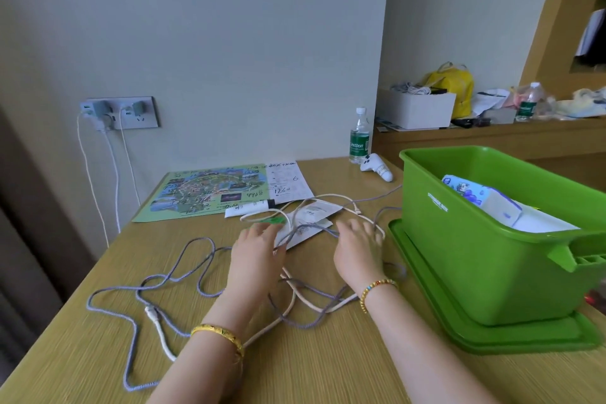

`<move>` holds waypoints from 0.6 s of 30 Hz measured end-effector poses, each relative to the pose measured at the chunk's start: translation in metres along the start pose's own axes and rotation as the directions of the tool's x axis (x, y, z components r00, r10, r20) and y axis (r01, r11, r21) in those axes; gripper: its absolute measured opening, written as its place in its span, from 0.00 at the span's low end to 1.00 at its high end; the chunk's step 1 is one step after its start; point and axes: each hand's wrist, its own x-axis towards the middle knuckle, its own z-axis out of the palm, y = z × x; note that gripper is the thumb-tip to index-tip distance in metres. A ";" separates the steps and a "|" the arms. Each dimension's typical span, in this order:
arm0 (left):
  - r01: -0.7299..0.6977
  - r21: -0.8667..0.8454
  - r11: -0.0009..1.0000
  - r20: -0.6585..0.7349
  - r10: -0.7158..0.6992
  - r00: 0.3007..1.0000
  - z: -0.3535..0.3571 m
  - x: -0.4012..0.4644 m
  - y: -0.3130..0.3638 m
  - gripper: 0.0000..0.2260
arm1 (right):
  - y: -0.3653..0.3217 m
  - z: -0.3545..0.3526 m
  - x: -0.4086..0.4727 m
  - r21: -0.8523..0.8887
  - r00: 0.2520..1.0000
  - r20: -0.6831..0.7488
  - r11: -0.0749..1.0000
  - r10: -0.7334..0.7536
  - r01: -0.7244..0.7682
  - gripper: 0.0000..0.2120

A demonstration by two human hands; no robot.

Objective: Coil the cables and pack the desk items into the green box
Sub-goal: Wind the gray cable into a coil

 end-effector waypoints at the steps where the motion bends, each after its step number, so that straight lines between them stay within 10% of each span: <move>1: 0.025 0.066 0.998 0.027 -0.027 0.999 0.003 0.002 -0.006 0.19 | 0.001 0.004 0.003 -0.001 0.999 0.035 1.000 0.005 -0.005 0.21; 7: 0.034 0.041 0.999 0.033 -0.035 0.999 0.009 0.005 -0.019 0.12 | 0.013 0.016 0.010 -0.043 0.980 0.189 0.997 0.069 -0.062 0.21; 10: -0.003 -0.248 0.969 -0.024 -0.003 1.000 0.000 0.004 -0.020 0.07 | 0.018 0.016 0.010 -0.021 0.980 0.183 0.997 0.082 -0.079 0.24; 18: 0.180 -0.897 0.403 0.130 -0.149 0.980 -0.032 0.003 -0.030 0.15 | 0.017 0.007 0.013 0.114 0.996 -0.092 0.993 -0.016 0.026 0.10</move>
